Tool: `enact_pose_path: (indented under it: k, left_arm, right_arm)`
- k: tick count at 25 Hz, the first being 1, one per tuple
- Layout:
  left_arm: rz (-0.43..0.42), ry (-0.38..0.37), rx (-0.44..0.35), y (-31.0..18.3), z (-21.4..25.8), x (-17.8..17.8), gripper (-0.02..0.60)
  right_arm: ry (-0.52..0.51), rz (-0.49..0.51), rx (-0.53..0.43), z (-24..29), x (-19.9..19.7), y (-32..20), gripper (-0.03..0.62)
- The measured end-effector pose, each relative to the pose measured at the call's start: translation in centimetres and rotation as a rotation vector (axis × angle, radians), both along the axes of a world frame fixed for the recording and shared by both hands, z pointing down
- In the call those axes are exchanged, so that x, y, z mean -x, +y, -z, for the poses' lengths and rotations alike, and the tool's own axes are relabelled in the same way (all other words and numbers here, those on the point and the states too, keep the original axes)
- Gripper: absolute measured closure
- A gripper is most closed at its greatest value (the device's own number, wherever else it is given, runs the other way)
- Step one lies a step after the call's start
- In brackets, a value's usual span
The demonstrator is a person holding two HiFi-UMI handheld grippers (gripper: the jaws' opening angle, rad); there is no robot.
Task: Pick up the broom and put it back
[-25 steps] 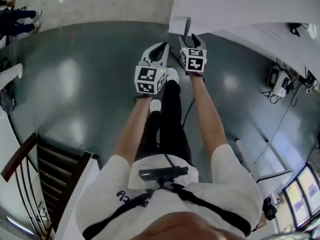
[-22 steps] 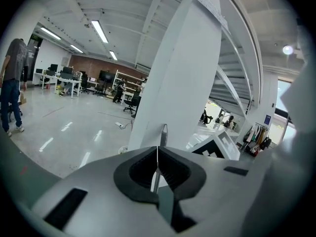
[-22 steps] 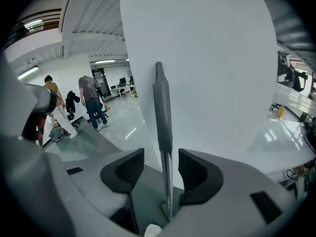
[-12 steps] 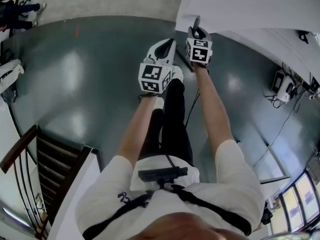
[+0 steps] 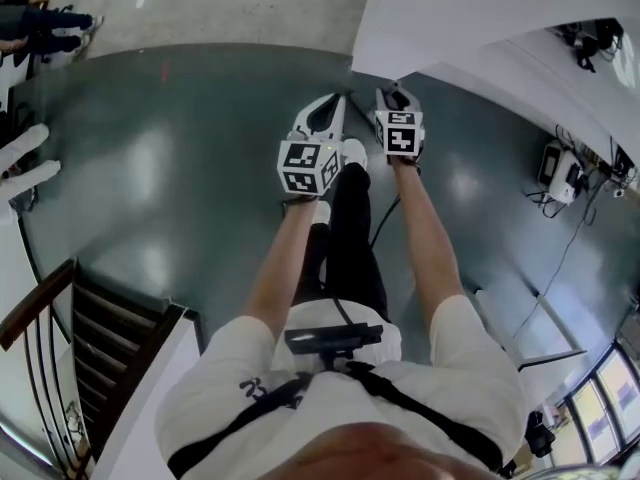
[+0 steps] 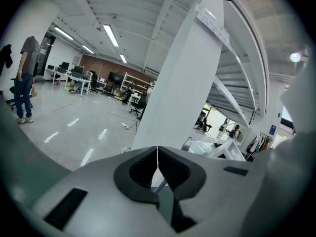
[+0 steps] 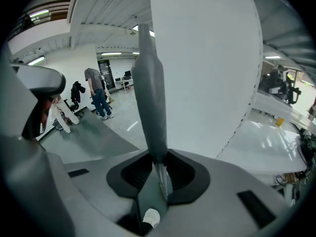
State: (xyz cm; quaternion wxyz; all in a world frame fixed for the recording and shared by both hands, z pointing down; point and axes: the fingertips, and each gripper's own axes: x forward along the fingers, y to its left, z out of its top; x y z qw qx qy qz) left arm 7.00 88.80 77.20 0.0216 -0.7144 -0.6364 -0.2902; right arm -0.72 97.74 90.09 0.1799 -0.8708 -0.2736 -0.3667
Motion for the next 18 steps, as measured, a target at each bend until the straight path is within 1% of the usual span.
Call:
enact_pose_path:
  k: [4,7,10,14,18]
  left_arm:
    - [0.003,-0.003,0.014,-2.9,2.6,1.1,0.569]
    - [0.005,0.018,0.051,-4.3,5.9,1.4,0.569]
    - [0.004,0.047,0.106,-5.3,10.0,1.5,0.569]
    - [-0.013,0.111,0.180,-7.0,17.1,1.3,0.569]
    - [-0.018,0.162,0.254,-9.0,23.6,2.5,0.569]
  right_arm:
    - [0.025,-0.026,0.026,4.3,2.3,-3.3,0.494]
    - [0.087,-0.067,0.065,9.3,3.1,-4.5,0.494]
    - [0.179,-0.103,0.122,15.7,3.3,-5.2,0.494]
    - [0.310,-0.131,0.227,25.8,3.1,-7.2,0.494]
    - [0.388,-0.076,0.341,34.7,3.5,-9.4,0.494]
